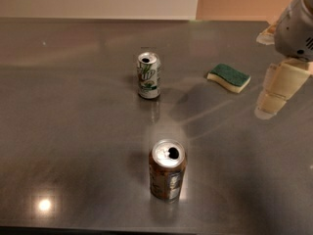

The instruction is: Move 7up can near orange can

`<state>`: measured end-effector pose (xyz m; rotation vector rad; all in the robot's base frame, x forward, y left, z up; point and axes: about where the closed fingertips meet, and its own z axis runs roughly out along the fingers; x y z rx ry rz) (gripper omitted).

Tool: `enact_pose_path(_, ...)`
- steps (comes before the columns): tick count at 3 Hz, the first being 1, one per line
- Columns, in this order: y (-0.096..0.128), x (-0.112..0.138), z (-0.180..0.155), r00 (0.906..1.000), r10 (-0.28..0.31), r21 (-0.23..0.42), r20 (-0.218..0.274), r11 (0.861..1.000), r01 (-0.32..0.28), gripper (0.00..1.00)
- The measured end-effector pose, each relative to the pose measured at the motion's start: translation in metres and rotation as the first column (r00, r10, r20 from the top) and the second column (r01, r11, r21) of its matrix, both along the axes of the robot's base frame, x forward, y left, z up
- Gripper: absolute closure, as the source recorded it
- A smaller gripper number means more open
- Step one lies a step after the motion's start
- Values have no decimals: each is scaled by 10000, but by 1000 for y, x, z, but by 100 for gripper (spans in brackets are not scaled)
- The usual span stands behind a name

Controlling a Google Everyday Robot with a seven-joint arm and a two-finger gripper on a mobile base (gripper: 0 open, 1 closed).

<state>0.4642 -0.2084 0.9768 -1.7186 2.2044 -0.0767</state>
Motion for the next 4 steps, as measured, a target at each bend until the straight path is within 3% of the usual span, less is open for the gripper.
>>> enact_pose_path(2, 47, 101, -7, 9985, 464, 934, 300, 9944, -490, 0)
enact_pose_path(4, 110, 171, -43, 9944, 1058, 1927, -33, 9758, -1032, 0)
